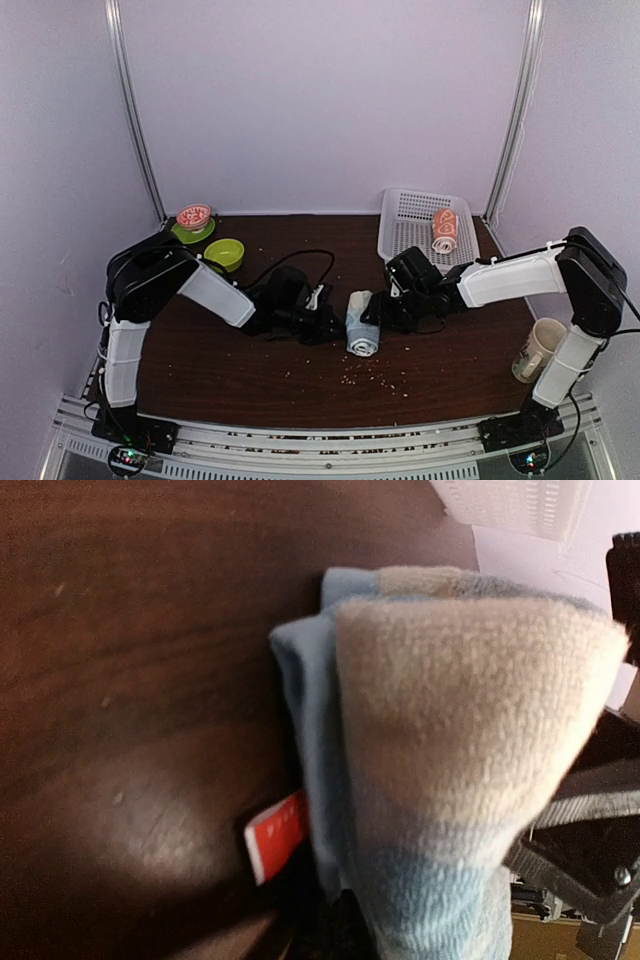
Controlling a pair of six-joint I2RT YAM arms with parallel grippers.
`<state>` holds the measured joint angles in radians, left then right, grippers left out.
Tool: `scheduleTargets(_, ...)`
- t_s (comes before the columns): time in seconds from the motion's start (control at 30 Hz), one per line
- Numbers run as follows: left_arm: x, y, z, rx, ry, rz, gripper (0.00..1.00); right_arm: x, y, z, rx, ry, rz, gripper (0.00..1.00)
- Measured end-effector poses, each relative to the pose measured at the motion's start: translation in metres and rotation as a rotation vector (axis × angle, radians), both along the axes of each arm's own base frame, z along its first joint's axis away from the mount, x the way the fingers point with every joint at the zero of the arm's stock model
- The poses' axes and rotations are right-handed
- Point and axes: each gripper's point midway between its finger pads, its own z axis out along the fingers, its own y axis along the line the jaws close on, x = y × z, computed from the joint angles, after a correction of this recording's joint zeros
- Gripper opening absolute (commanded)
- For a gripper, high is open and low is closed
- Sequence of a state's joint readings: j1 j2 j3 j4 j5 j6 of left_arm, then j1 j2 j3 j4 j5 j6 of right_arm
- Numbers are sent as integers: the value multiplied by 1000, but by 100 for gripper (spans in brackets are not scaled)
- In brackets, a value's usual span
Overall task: Roll the towels
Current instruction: Roll the towel at the center of the board.
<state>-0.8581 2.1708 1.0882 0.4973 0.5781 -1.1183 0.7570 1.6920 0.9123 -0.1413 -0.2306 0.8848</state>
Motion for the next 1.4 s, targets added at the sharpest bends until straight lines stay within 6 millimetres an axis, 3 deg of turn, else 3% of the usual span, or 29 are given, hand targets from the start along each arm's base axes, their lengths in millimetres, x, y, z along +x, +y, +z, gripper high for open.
scheduleTargets(0.23,-22,33,-2,80,23,6,0,-1,0,-12,-24,22,1,56)
scheduleTargets(0.37,-25,46,14,115,-9,12,0,0,2,-13,-26,20,5,55)
scheduleTargets(0.43,-20,44,33,102,-50,12,0,0,2,-13,-27,18,9,55)
scheduleTargets(0.57,2,20,75,31,-145,5,0,0,2,-13,-33,10,18,55)
scheduleTargets(0.7,19,-3,102,-35,-198,-3,0,0,2,-12,-38,4,25,55)
scheduleTargets(0.83,27,-16,88,-37,-185,-18,0,0,2,-12,-44,-4,37,54)
scheduleTargets(1.1,35,-33,35,-7,-83,-44,0,-1,2,-13,-56,-13,59,55)
scheduleTargets(1.4,50,-39,28,-71,-25,-32,0,-6,-3,-4,-64,-10,62,57)
